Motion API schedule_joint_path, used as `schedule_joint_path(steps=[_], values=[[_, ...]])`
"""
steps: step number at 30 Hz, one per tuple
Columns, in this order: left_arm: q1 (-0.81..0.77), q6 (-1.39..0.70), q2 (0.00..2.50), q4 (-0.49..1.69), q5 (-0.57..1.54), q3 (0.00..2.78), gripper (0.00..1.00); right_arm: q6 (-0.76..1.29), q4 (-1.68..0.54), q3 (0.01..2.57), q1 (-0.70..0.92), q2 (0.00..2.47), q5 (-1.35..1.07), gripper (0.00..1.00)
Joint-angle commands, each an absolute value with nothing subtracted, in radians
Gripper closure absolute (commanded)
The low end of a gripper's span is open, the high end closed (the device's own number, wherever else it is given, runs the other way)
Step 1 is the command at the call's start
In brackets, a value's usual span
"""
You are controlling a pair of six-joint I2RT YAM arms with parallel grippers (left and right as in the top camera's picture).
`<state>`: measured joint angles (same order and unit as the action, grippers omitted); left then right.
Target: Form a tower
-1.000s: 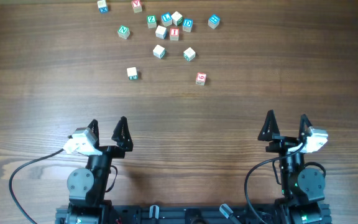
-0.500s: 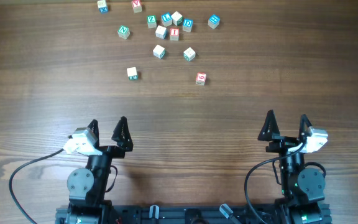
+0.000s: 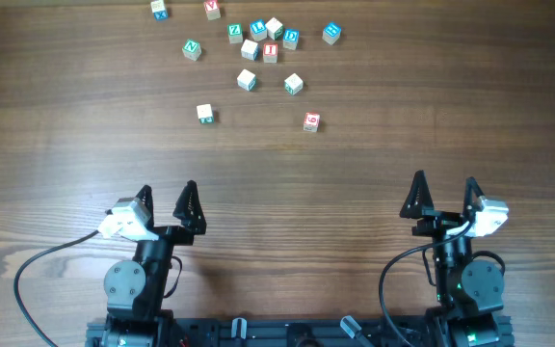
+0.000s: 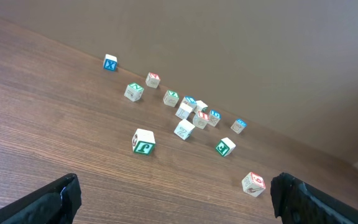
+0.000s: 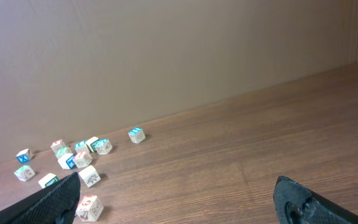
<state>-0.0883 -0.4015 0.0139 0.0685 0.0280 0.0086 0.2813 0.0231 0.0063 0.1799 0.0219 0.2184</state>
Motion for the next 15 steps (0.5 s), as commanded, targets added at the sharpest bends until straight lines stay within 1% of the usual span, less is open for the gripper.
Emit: schedule_joint_path(steps=[1,3,5,9,11,14,15], values=[[-0.080,-0.389,0.006,0.076,0.033,0.006,0.00,0.265,0.027,0.005,0.176,0.017,0.229,0.00],[-0.080,-0.389,0.006,0.076,0.033,0.006,0.00,0.265,0.027,0.005,0.176,0.017,0.229,0.00],[-0.080,-0.390,0.006,0.059,-0.018,0.006,0.00,0.265,0.027,0.005,0.176,0.017,0.229,0.00],[-0.080,-0.401,0.006,-0.051,-0.017,0.030,0.00,0.265,0.028,0.005,0.176,0.017,0.229,0.00],[-0.080,-0.401,0.008,-0.036,-0.028,0.110,0.00,0.265,0.027,0.005,0.176,0.017,0.229,0.01],[-0.080,-0.408,0.051,0.067,-0.055,0.323,0.00,0.265,0.027,0.005,0.176,0.017,0.229,0.00],[-0.080,-0.440,0.085,0.112,-0.076,0.414,0.00,0.265,0.027,0.005,0.176,0.017,0.229,0.00]])
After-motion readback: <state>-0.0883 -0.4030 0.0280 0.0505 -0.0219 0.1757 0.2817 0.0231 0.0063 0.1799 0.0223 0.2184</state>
